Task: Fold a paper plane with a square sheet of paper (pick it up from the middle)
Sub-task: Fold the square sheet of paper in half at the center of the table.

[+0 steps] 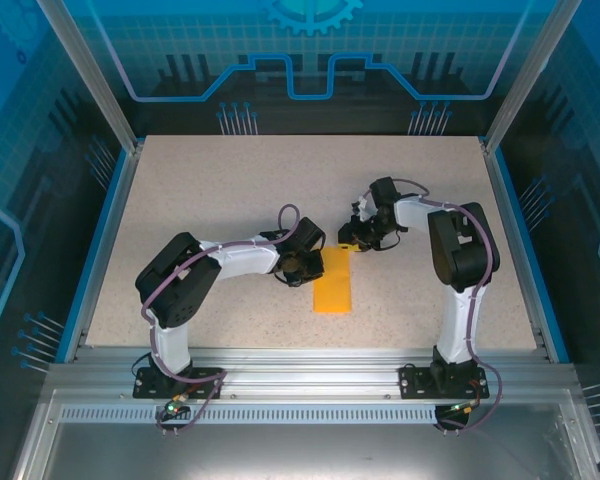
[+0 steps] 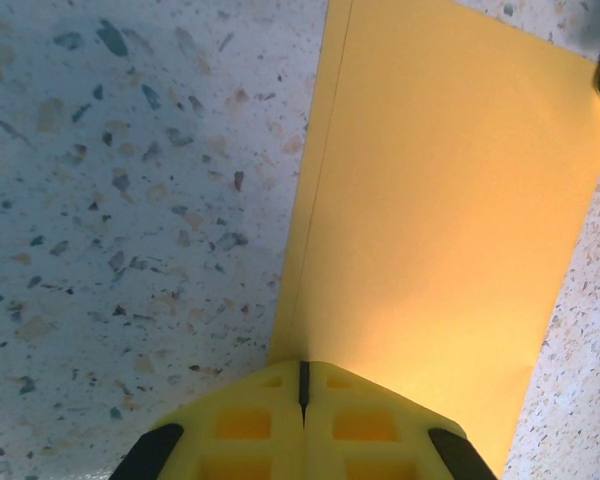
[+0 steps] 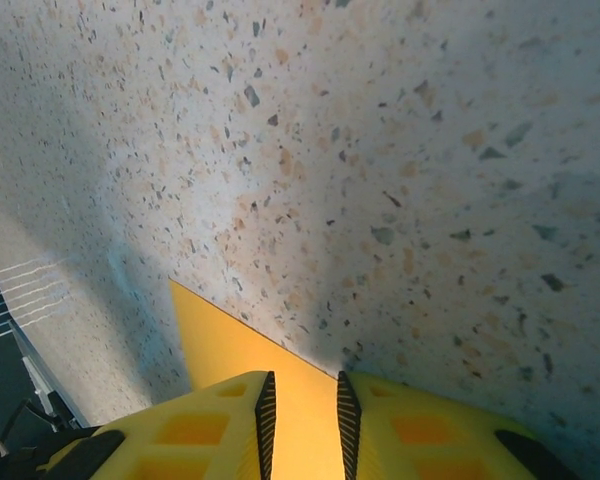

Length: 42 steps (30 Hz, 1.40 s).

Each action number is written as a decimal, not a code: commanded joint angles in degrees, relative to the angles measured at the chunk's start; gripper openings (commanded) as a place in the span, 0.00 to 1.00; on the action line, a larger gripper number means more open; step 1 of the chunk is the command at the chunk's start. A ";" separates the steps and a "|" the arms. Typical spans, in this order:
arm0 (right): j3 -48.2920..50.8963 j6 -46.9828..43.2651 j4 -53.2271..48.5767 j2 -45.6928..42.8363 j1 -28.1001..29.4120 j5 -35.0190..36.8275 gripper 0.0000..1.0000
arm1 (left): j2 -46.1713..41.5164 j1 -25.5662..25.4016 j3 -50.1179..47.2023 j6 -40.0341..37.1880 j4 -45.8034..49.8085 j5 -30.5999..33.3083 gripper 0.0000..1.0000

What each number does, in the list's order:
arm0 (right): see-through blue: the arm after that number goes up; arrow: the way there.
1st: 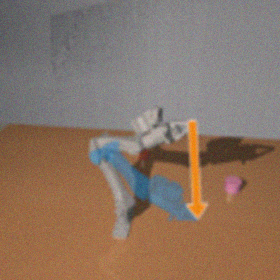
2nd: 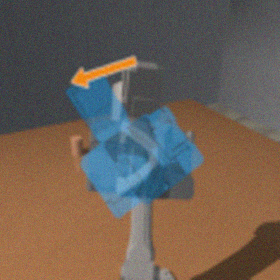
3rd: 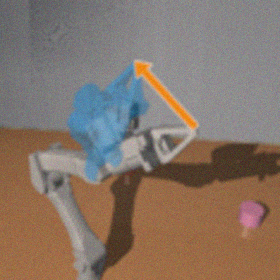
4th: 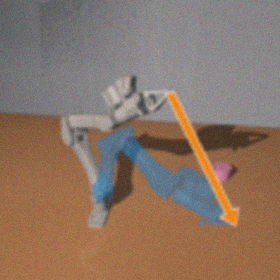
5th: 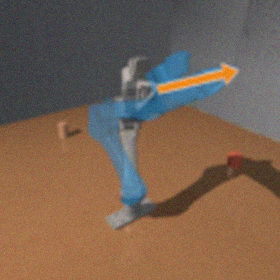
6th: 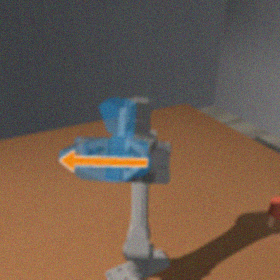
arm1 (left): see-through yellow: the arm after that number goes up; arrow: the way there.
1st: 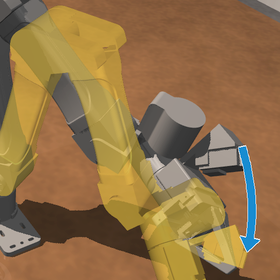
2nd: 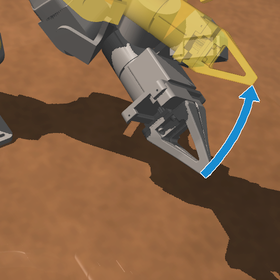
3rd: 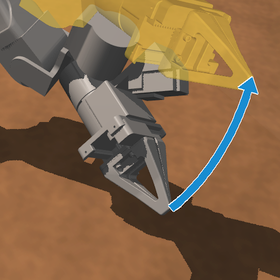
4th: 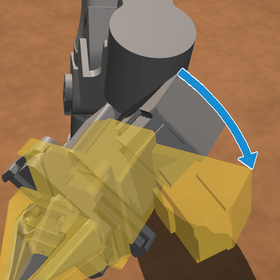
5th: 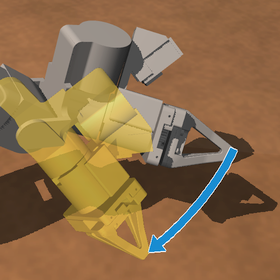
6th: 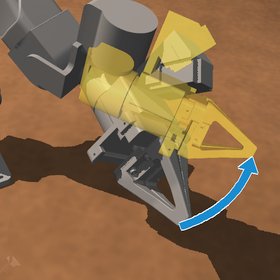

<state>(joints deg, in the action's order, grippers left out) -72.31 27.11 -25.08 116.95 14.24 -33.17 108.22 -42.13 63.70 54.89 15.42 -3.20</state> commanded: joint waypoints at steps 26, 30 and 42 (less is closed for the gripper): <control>15.60 -0.80 1.69 -14.38 2.88 -2.22 0.27 | 0.33 -1.38 -0.16 -1.52 5.17 -0.23 0.00; 19.42 0.72 3.43 -18.28 3.71 -3.10 0.27 | 0.24 -1.48 -0.07 -1.48 5.18 -0.23 0.00; 27.12 1.61 7.97 -17.19 5.09 -3.22 0.27 | -0.21 -1.71 -0.37 -1.68 5.27 -0.18 0.00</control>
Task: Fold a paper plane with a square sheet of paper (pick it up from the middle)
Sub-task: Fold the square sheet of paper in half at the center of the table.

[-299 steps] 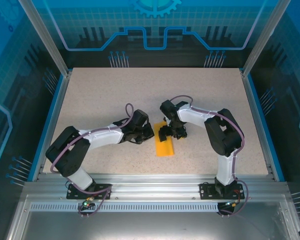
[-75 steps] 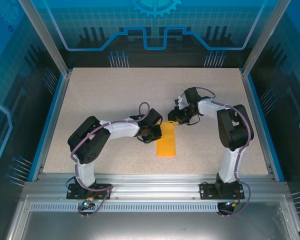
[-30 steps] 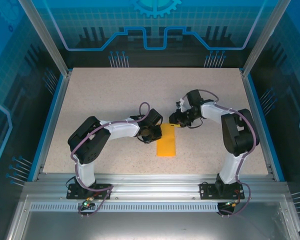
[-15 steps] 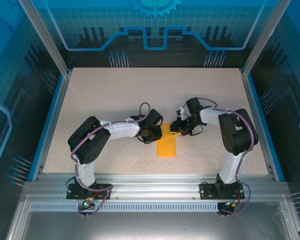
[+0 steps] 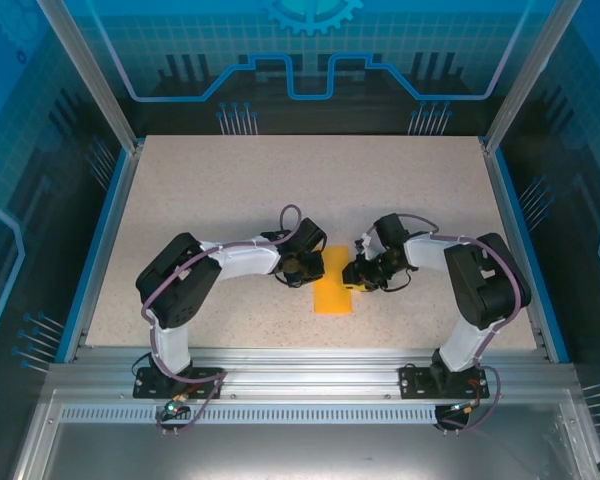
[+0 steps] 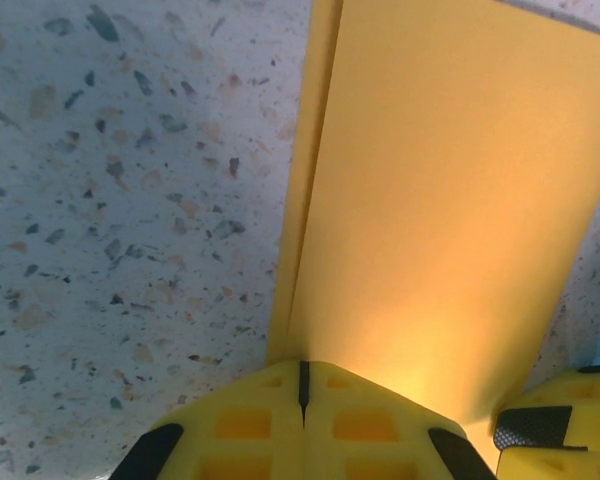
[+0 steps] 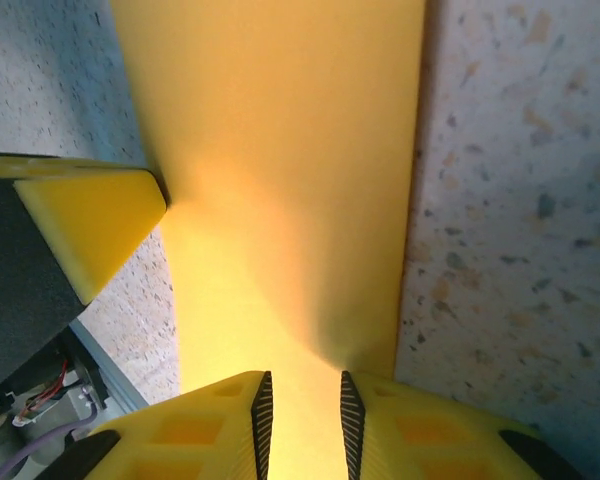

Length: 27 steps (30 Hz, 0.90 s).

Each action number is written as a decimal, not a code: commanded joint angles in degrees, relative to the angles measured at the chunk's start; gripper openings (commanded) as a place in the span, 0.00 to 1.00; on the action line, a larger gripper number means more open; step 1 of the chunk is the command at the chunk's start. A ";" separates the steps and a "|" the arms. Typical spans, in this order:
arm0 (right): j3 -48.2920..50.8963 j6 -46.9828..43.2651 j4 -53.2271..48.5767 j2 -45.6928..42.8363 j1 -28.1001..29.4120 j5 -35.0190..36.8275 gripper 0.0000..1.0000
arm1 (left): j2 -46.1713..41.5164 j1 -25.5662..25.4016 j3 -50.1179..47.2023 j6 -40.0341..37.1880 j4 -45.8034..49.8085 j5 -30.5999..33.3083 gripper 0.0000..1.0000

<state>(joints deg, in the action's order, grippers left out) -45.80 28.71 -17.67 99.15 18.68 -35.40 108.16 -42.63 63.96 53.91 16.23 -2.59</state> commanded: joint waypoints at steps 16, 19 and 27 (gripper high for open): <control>10.18 1.91 4.05 -6.90 3.52 -1.73 0.29 | -1.42 -1.37 -0.07 -1.52 5.54 -0.05 0.00; 10.91 1.35 3.41 -7.06 3.56 -0.56 0.29 | -1.00 -1.34 0.35 -1.81 5.63 -0.31 0.00; 9.52 0.73 -1.83 -13.93 5.72 -0.56 0.29 | -1.64 -1.32 -0.21 -1.70 5.38 -0.20 0.00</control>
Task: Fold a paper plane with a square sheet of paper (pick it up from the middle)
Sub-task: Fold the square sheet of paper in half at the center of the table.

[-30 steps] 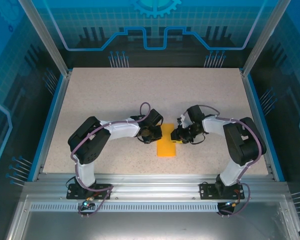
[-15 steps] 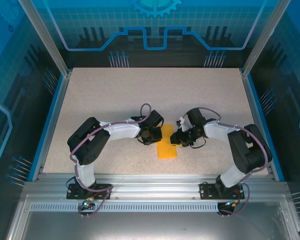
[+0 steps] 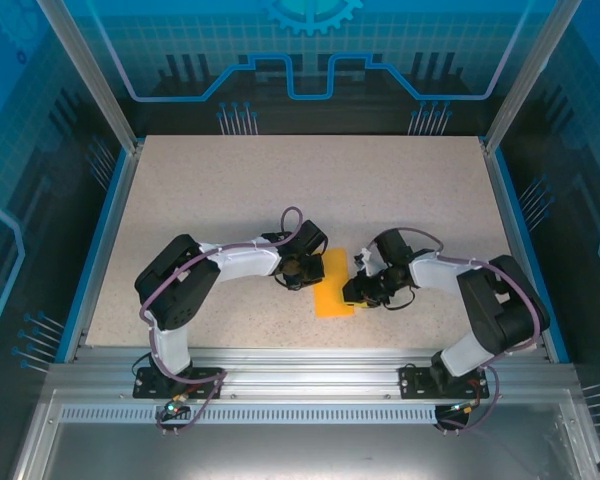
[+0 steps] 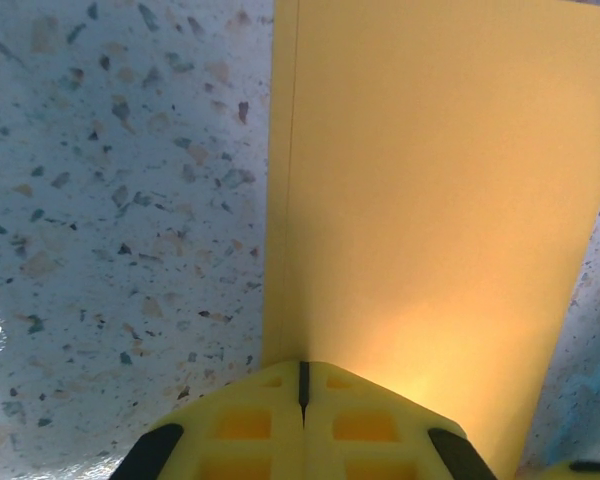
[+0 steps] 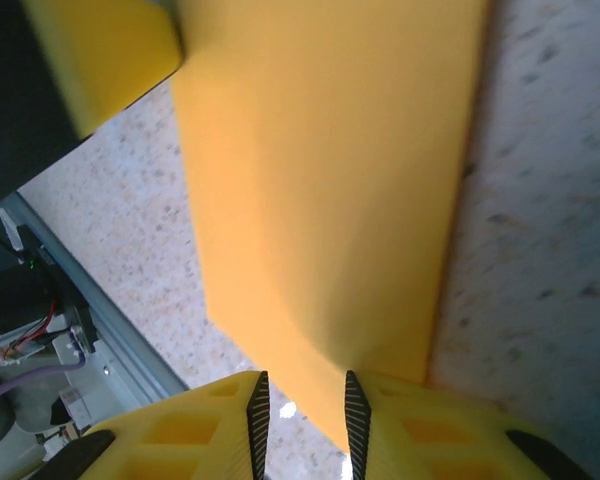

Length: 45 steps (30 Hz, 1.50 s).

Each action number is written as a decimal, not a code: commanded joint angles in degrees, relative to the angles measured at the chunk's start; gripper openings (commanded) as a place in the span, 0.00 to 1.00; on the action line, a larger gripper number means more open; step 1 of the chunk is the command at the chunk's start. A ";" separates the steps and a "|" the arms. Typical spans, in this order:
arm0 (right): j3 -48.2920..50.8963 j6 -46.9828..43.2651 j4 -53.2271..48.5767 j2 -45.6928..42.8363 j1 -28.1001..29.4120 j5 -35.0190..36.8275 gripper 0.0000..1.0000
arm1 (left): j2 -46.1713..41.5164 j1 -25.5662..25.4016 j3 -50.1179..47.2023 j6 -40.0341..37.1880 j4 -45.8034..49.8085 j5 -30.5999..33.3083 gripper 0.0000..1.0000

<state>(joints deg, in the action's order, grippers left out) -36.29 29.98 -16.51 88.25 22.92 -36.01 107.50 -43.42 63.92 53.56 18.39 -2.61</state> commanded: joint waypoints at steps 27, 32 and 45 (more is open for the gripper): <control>7.11 1.43 3.56 -1.42 2.23 1.18 0.29 | -1.24 -0.55 0.77 -1.35 3.34 -0.53 0.00; 6.85 2.42 1.44 -5.06 2.33 3.34 0.29 | -1.94 -0.57 0.51 -1.26 3.07 -0.81 0.00; 4.39 2.43 -11.44 -29.71 -1.12 16.72 0.66 | -15.43 -0.84 -4.87 -0.74 -0.01 -0.38 0.35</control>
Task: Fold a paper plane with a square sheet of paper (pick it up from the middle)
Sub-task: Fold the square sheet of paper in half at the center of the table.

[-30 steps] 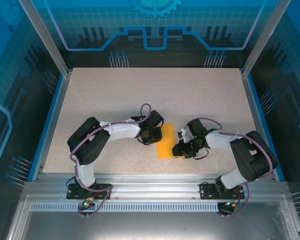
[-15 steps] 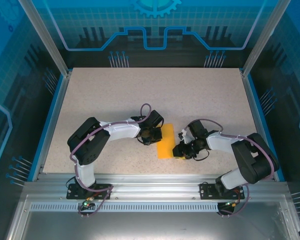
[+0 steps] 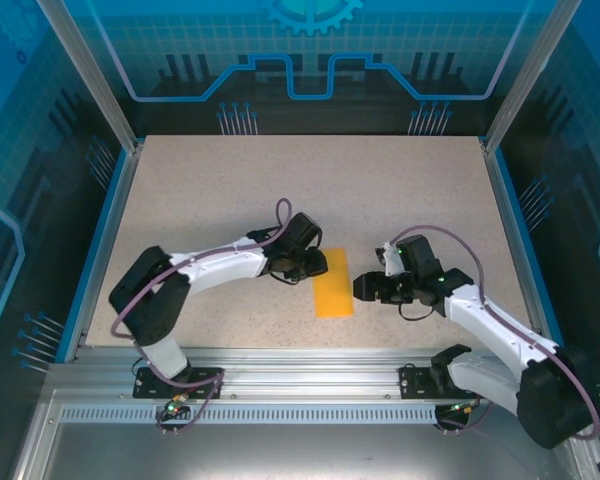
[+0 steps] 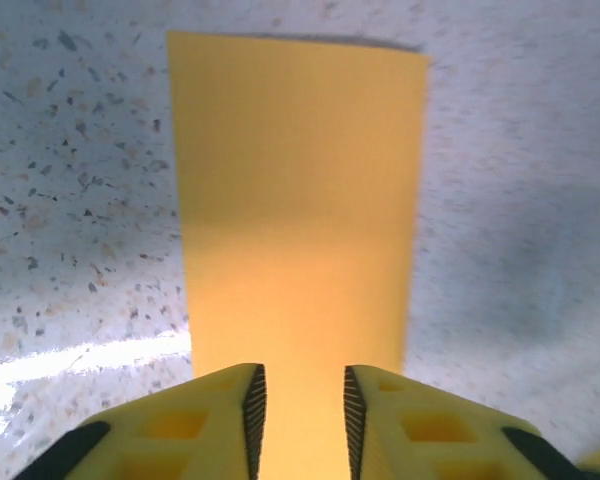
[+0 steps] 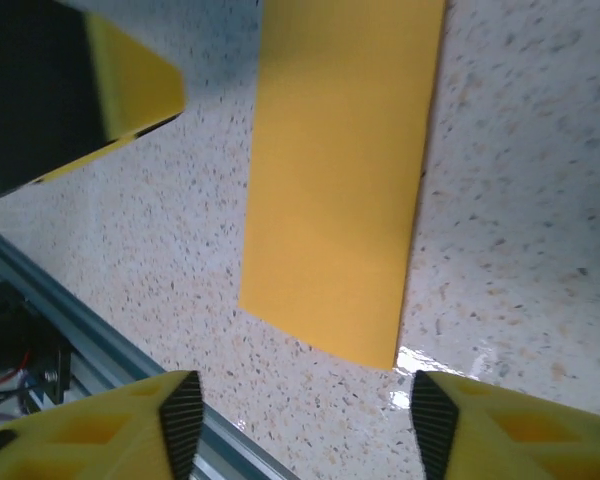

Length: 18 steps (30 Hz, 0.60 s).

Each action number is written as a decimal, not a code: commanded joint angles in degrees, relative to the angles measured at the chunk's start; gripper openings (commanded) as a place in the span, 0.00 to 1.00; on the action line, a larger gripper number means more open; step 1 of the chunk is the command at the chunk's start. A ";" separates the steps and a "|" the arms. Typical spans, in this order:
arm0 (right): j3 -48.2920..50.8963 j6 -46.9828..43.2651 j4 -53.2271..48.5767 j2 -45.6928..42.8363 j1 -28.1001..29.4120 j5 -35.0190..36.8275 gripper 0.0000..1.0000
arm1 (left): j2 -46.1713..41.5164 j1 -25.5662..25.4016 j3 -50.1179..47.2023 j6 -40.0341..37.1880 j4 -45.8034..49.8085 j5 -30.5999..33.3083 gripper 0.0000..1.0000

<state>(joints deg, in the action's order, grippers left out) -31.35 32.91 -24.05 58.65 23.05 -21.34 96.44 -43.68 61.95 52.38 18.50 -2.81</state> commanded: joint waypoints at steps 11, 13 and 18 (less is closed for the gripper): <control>-3.22 -1.94 0.08 11.73 2.13 -3.51 0.74 | -14.79 -1.65 -18.75 8.38 -8.65 -1.61 0.45; -4.20 -1.71 0.83 14.45 2.76 -3.92 0.70 | -13.78 -2.15 -18.39 8.09 -8.77 -2.32 0.45; -5.69 -0.49 3.47 19.05 4.77 -5.51 0.55 | -11.38 -3.43 -17.49 8.83 -9.90 -2.41 0.44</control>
<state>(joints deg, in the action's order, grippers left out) -35.29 31.97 -22.22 76.29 26.37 -24.62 83.53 -46.41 43.40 60.10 10.31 -3.79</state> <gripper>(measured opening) 0.565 0.439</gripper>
